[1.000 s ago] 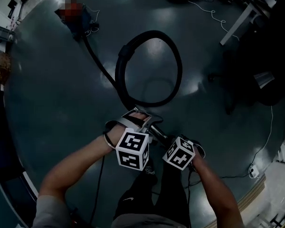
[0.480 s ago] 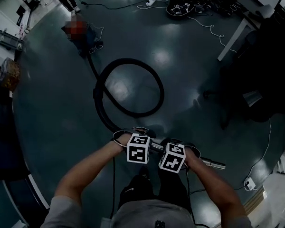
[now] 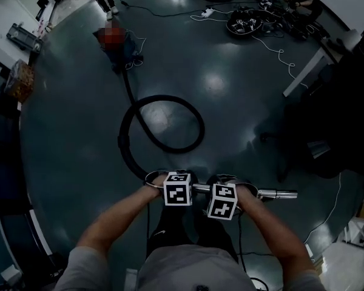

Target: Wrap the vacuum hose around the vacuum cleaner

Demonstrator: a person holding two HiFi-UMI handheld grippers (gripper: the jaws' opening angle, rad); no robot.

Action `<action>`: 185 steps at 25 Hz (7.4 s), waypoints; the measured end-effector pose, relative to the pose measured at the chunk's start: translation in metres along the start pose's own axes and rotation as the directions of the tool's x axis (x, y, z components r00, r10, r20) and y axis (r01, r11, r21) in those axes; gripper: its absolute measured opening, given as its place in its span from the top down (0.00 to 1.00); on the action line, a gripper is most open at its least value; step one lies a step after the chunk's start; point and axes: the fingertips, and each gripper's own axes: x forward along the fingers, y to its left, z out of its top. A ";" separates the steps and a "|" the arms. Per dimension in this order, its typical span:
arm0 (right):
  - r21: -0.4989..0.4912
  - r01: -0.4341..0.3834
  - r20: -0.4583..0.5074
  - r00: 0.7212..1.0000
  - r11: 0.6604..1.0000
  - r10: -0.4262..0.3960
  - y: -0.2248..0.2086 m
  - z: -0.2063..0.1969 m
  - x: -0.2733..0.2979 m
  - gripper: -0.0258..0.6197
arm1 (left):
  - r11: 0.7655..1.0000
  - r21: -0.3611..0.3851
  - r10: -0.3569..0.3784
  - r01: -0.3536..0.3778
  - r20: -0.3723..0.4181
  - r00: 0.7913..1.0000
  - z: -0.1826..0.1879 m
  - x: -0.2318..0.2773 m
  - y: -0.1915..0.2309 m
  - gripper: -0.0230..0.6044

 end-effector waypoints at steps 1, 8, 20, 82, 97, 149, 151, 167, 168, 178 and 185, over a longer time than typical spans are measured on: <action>-0.035 0.020 0.001 1.000 0.999 -0.020 -0.006 0.005 -0.003 0.73 | 1.000 -0.021 0.011 -0.010 0.019 1.000 0.000 -0.007 0.004 0.71; -0.161 0.095 -0.023 0.995 0.982 -0.100 -0.053 0.052 -0.017 0.72 | 0.996 -0.076 0.047 -0.041 0.084 0.995 -0.024 -0.054 0.037 0.71; -0.134 0.218 -0.066 0.971 0.967 -0.228 -0.139 0.147 -0.037 0.63 | 0.997 -0.066 0.061 -0.051 0.166 0.984 -0.086 -0.131 0.105 0.72; 0.583 -0.519 0.799 0.507 0.625 -0.324 -0.464 0.342 -0.107 0.90 | 0.369 -0.880 0.735 -0.300 0.079 0.674 -0.126 -0.265 0.332 0.75; 0.598 -0.199 0.703 0.596 0.777 -0.388 -0.505 0.423 -0.119 0.90 | 0.643 -0.624 0.704 -0.443 0.254 0.663 -0.214 -0.353 0.336 0.52; -0.531 -0.066 0.048 0.993 0.845 0.107 -0.567 0.457 0.043 0.90 | 0.692 -0.308 0.507 -0.653 -0.437 0.743 -0.322 -0.489 0.477 0.52; -0.556 -0.079 0.024 0.993 0.828 0.111 -0.569 0.452 0.044 0.90 | 0.710 -0.340 0.475 -0.616 -0.414 0.776 -0.323 -0.477 0.483 0.52; -0.523 -0.160 -0.201 0.978 0.837 0.062 -0.631 0.450 0.084 0.90 | 0.848 -0.321 0.367 -0.422 -0.219 0.904 -0.370 -0.427 0.543 0.67; -0.513 -0.173 -0.217 0.974 0.841 0.068 -0.632 0.451 0.088 0.90 | 0.850 -0.326 0.367 -0.415 -0.199 0.908 -0.374 -0.426 0.546 0.68; -0.569 -0.144 -0.305 0.951 0.810 -0.046 -0.666 0.457 0.113 0.86 | 0.873 -0.322 0.351 -0.367 -0.108 0.930 -0.402 -0.423 0.579 0.71; -0.555 -0.032 -0.208 0.973 0.831 -0.101 -0.693 0.460 0.093 0.71 | 0.875 -0.351 0.329 -0.333 -0.074 0.941 -0.419 -0.419 0.591 0.71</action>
